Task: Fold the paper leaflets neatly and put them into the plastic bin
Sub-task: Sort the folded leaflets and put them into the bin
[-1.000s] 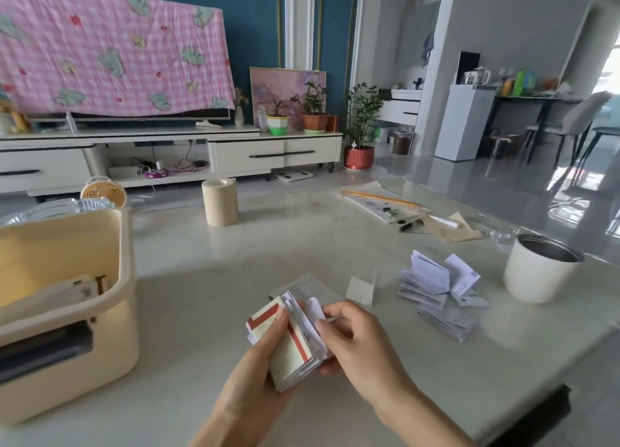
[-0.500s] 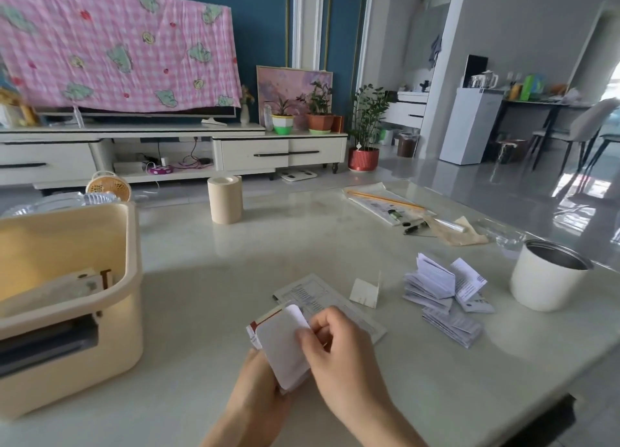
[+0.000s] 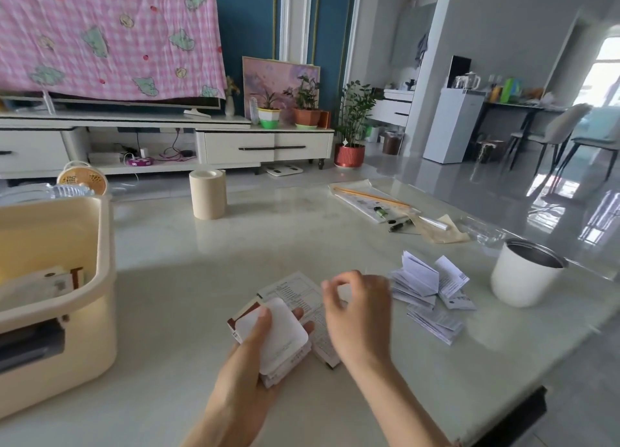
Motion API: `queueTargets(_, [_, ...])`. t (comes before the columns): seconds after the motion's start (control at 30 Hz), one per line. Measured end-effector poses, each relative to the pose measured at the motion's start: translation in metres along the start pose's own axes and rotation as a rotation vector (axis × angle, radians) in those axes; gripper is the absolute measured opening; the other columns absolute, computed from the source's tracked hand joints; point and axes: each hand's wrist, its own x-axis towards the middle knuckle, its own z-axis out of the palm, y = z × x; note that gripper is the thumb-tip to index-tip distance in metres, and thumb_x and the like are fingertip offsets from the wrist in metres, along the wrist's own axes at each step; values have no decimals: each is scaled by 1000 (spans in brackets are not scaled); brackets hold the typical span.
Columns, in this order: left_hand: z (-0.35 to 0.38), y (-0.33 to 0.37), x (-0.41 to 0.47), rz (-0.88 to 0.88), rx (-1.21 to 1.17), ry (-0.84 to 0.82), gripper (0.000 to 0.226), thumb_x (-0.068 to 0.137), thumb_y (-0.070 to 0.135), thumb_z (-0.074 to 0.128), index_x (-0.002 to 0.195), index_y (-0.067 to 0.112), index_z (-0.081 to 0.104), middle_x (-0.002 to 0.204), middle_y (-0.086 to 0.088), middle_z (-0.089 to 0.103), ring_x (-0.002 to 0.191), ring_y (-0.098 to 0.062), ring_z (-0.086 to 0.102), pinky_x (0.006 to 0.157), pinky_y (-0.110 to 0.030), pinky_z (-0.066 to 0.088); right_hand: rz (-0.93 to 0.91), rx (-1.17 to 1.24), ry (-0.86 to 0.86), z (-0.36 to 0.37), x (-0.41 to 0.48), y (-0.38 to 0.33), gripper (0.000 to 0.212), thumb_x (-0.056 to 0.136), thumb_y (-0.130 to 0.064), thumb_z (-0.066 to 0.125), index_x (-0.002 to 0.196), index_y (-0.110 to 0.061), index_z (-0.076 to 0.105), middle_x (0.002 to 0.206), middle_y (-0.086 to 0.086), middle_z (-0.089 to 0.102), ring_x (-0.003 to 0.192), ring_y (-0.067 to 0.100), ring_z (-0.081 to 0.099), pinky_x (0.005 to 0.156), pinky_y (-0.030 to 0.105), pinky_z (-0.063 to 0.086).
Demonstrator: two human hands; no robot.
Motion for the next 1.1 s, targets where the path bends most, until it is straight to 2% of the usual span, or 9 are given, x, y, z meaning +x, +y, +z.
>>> queueTargets(0.1, [5, 2, 0, -11, 15, -18, 38, 86, 28, 52, 115, 4, 59, 102, -16, 71, 85, -29, 71, 75, -43, 54, 137, -319, -245, -5, 17, 21, 42, 93, -44, 45, 133, -30, 48, 150, 10, 19, 138, 29, 18, 107, 34, 22])
queueTargets(0.17, [5, 3, 1, -24, 21, -27, 42, 80, 29, 55, 114, 5, 60, 103, -17, 70, 88, -30, 70, 74, -42, 58, 190, -344, -368, -3, 23, 34, 48, 94, -47, 43, 137, -25, 42, 153, 5, 19, 140, 27, 16, 109, 36, 22])
queueTargets(0.27, [7, 7, -3, -21, 56, -29, 33, 90, 26, 50, 114, 6, 59, 102, -15, 71, 88, -29, 70, 67, -34, 59, 124, -154, -177, -2, 35, 45, 31, 92, -34, 51, 104, -6, 59, 113, 8, 57, 109, 26, 49, 86, 31, 36])
queueTargets(0.4, [8, 7, -6, -16, 112, -38, 27, 92, 27, 50, 106, 7, 61, 95, -12, 73, 83, -23, 71, 65, -29, 59, 209, 353, -22, -25, 36, 30, 15, 89, -8, 56, 77, -14, 65, 76, -5, 59, 77, 17, 55, 69, 22, 41])
queueTargets(0.5, [6, 5, -4, 12, 173, -32, 26, 91, 25, 51, 107, 7, 62, 88, -9, 73, 76, -19, 71, 64, -28, 59, 259, 674, -318, -40, 20, -6, 24, 85, 4, 59, 80, -18, 67, 82, 3, 66, 62, 12, 59, 55, 15, 48])
queueTargets(0.67, [10, 8, -10, -21, 251, -82, 35, 93, 9, 43, 78, 11, 74, 75, -9, 71, 61, -16, 69, 58, -29, 55, -13, 511, -667, -30, -15, -32, 33, 81, 1, 61, 88, -32, 63, 87, -4, 66, 75, 10, 59, 70, 21, 47])
queueTargets(0.77, [13, 12, -13, -30, 251, -90, 50, 93, 11, 36, 64, 15, 76, 68, -6, 70, 56, -16, 67, 56, -29, 53, -68, 470, -632, -24, -20, -30, 53, 83, -2, 60, 116, -41, 45, 90, -10, 64, 83, 12, 61, 74, 24, 48])
queueTargets(0.87, [15, 16, -15, -25, 194, -102, 43, 96, 32, 37, 84, 13, 74, 73, -8, 71, 58, -19, 68, 49, -29, 52, -110, 347, -583, -20, -24, -26, 57, 86, -10, 61, 132, -34, 36, 96, -7, 63, 89, 12, 59, 78, 22, 46])
queueTargets(1.1, [14, 13, -14, -64, 264, -13, 30, 87, 36, 55, 107, 16, 64, 89, -8, 72, 69, -17, 69, 52, -27, 54, -340, 29, -167, -6, -37, -15, 42, 80, -28, 62, 119, -17, 54, 112, 1, 55, 103, 17, 48, 86, 30, 45])
